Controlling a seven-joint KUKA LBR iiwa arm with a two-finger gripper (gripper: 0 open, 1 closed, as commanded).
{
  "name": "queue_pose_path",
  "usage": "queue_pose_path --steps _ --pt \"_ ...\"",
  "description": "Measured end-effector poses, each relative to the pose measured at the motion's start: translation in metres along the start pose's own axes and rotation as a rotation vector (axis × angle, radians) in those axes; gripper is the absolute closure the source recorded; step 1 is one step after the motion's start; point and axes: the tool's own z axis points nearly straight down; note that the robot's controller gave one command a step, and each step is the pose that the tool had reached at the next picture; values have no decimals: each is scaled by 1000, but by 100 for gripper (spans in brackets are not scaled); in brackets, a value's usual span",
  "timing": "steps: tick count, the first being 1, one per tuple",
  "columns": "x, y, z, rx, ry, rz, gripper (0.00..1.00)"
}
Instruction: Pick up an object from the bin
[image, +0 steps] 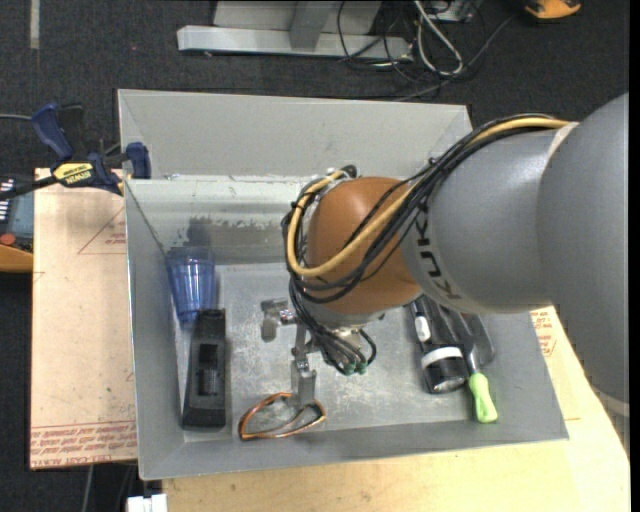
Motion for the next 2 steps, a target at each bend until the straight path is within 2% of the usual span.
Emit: queue_pose_path --steps 1,2 --pt "-23 -49 -21 5 -18 176 0" --pt "21 -24 49 -2 15 7 0"
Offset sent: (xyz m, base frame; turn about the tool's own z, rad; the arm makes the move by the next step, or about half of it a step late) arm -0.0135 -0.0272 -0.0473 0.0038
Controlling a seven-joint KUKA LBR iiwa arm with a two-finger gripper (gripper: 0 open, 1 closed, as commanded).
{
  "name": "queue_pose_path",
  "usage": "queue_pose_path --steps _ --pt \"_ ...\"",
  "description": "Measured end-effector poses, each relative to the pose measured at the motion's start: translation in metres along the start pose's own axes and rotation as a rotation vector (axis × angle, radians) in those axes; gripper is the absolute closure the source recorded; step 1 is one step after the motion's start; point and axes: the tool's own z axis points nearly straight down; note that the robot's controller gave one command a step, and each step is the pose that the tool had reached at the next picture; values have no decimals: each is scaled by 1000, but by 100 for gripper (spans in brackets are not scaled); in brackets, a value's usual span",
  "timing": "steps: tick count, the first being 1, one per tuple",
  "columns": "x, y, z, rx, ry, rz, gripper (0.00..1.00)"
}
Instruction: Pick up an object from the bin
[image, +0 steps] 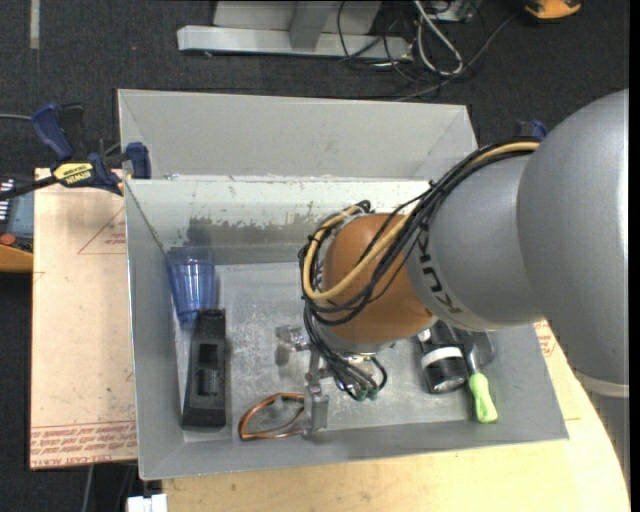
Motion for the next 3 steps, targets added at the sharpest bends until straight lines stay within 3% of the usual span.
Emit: queue_pose_path --steps 1,2,3 --pt "-31 0 -39 3 -35 166 0" --pt "-5 36 26 0 -1 49 0" --pt "6 25 25 5 -46 -62 0"
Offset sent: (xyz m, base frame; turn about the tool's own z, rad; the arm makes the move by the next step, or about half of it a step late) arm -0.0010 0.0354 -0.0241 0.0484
